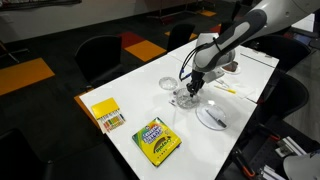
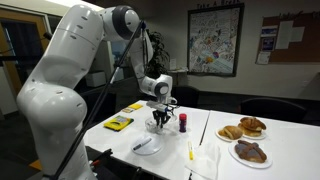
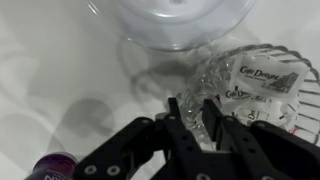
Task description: Move the glass container forwards.
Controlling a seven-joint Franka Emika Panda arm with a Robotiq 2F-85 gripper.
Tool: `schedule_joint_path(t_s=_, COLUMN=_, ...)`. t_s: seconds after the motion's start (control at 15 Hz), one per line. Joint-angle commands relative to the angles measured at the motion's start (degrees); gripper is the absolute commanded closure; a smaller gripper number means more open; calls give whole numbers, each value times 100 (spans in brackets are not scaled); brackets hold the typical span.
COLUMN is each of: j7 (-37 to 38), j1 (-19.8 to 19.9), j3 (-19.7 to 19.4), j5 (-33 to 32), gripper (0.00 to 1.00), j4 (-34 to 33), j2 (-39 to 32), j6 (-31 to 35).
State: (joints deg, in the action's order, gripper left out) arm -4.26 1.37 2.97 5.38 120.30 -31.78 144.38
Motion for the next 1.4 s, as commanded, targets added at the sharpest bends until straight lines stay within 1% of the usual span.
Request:
schedule_joint_path(t_s=0.0, j7=166, j1=-151, j3=-101, j5=-230, gripper=97, j4=-52, j2=73, j6=-241)
schedule_joint_path(t_s=0.13, j7=144, j1=-217, j3=-78, j5=-330, gripper=100, j4=-36, j2=141, j6=-236)
schedule_joint_path(t_s=0.33, j7=78, j1=-409, j3=-19, j5=-576, gripper=98, j4=8, j2=282, j6=-197)
schedule_joint_path(t_s=0.6, j7=-126, j1=-712, j3=169, j5=-940, gripper=98, j4=8, j2=403, j6=-123)
schedule_joint_path(t_s=0.73, j7=-312, j1=-789, j3=319, j5=-1030, gripper=98, j4=29, j2=444, j6=-50)
schedule_joint_path(t_s=1.0, j7=-1208, j1=-654, j3=824, j5=-862, gripper=98, j4=227, j2=573, j6=136)
schedule_joint_path(t_s=1.2, j7=-2250, j1=-318, j3=1345, j5=-482, gripper=98, j4=495, j2=676, j6=137)
schedule_joint_path(t_s=1.33, j7=-2899, j1=-175, j3=1578, j5=-369, gripper=98, j4=710, j2=775, j6=21)
